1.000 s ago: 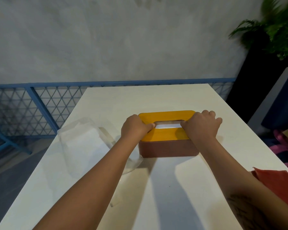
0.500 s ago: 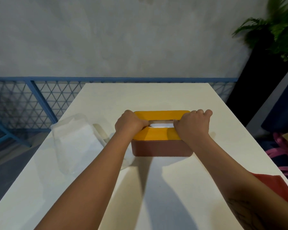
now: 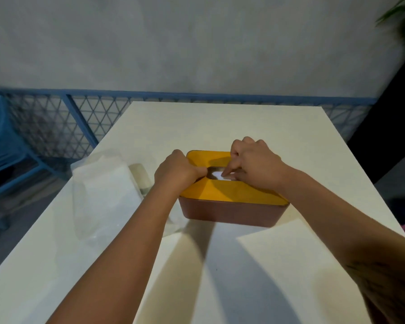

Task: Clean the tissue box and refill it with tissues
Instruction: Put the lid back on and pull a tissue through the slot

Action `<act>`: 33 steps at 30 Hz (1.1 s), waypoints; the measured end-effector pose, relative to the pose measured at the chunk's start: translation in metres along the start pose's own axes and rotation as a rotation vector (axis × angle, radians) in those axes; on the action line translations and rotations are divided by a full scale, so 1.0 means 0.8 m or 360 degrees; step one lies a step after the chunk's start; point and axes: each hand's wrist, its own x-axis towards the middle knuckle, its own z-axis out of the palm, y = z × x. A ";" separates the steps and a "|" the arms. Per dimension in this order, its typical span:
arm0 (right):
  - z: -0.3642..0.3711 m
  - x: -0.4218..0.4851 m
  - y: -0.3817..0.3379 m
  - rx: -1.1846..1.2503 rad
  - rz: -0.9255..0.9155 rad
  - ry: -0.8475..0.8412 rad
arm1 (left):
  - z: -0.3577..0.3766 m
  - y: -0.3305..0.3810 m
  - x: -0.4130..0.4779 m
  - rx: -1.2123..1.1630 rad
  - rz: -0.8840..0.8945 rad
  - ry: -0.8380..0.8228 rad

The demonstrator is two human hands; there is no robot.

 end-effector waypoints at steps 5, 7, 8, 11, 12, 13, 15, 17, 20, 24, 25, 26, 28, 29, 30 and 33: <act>-0.009 0.027 0.002 -0.0344 -0.0352 -0.0179 | 0.002 -0.002 0.002 0.0016 0.0007 0.0019; -0.007 0.034 0.003 -0.0388 -0.0471 -0.0160 | 0.004 -0.003 0.004 0.0026 0.0010 0.0019; -0.004 0.037 0.003 -0.0394 -0.0529 -0.0135 | 0.004 -0.003 0.004 0.0033 0.0010 0.0017; 0.003 0.043 0.007 -0.0375 -0.0638 -0.0076 | 0.006 -0.003 0.004 0.0054 0.0005 0.0028; 0.005 0.046 0.008 -0.0367 -0.0663 -0.0068 | 0.006 -0.003 0.005 0.0059 0.0005 0.0039; 0.007 0.047 0.010 -0.0351 -0.0677 -0.0062 | 0.007 -0.003 0.005 0.0061 0.0005 0.0045; 0.010 0.048 0.012 -0.0295 -0.0696 -0.0042 | 0.007 -0.004 0.005 0.0061 0.0011 0.0055; 0.011 0.047 0.017 -0.0224 -0.0692 -0.0028 | 0.007 -0.004 0.006 0.0057 0.0016 0.0054; 0.012 0.043 0.022 -0.0159 -0.0684 -0.0025 | 0.007 -0.005 0.008 0.0055 0.0030 0.0042; 0.015 0.037 0.025 -0.0078 -0.0644 -0.0068 | 0.006 -0.005 0.007 0.0044 0.0036 0.0027; 0.014 0.036 0.026 -0.0045 -0.0611 -0.0102 | 0.006 -0.005 0.007 0.0044 0.0038 0.0020; 0.010 0.035 0.026 -0.0009 -0.0562 -0.0142 | 0.005 -0.005 0.007 0.0044 0.0038 0.0011; -0.001 0.032 0.026 0.0120 -0.0415 -0.0223 | 0.005 -0.006 0.008 0.0045 0.0029 -0.0011; -0.006 0.030 0.026 0.0188 -0.0348 -0.0259 | 0.005 -0.006 0.009 0.0042 0.0028 -0.0023; -0.010 0.028 0.026 0.0225 -0.0303 -0.0284 | 0.005 -0.007 0.010 0.0035 0.0030 -0.0035; -0.014 0.023 0.025 0.0281 -0.0225 -0.0341 | 0.005 -0.010 0.013 0.0001 0.0039 -0.0059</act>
